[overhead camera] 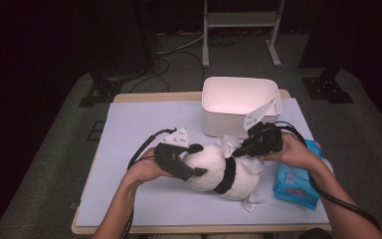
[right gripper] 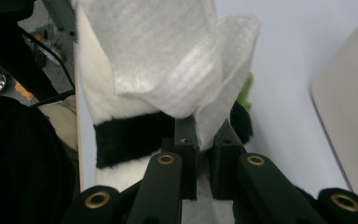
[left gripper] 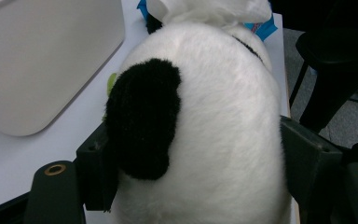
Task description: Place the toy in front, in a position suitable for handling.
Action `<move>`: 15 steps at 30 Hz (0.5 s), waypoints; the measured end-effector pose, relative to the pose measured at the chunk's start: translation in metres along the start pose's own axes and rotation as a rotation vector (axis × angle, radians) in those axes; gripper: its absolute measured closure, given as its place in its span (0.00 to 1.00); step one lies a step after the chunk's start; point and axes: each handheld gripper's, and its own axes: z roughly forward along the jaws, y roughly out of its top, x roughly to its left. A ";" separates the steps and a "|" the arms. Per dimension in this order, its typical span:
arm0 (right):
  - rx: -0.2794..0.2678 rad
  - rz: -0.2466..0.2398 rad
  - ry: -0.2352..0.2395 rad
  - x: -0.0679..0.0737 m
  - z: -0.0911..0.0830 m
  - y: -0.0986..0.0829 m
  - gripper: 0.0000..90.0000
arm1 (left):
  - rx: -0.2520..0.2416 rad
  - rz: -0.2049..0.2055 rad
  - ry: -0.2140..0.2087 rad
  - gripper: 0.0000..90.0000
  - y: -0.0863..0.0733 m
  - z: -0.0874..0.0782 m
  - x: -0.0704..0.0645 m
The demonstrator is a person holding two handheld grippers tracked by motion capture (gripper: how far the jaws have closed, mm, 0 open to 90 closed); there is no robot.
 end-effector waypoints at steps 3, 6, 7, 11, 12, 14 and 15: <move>-0.005 0.026 -0.018 -0.006 -0.004 -0.008 0.92 | 0.002 0.001 -0.002 0.28 -0.001 -0.001 -0.001; 0.011 0.052 -0.052 -0.012 -0.009 -0.016 0.92 | 0.003 0.003 -0.003 0.28 -0.004 -0.002 -0.001; 0.015 0.057 -0.058 -0.014 -0.009 -0.019 0.92 | 0.001 0.000 -0.002 0.28 -0.004 -0.002 -0.001; -0.003 0.111 -0.056 -0.023 -0.012 -0.031 0.92 | -0.006 -0.001 -0.005 0.28 -0.006 -0.002 0.000; -0.008 0.111 -0.056 -0.026 -0.012 -0.033 0.92 | -0.007 -0.003 -0.005 0.28 -0.006 -0.002 0.000; -0.017 0.129 -0.065 -0.030 -0.015 -0.035 0.92 | -0.003 -0.002 -0.005 0.28 -0.006 -0.003 0.000; -0.021 0.128 -0.069 -0.032 -0.016 -0.035 0.92 | -0.004 -0.005 -0.005 0.28 -0.007 -0.003 0.000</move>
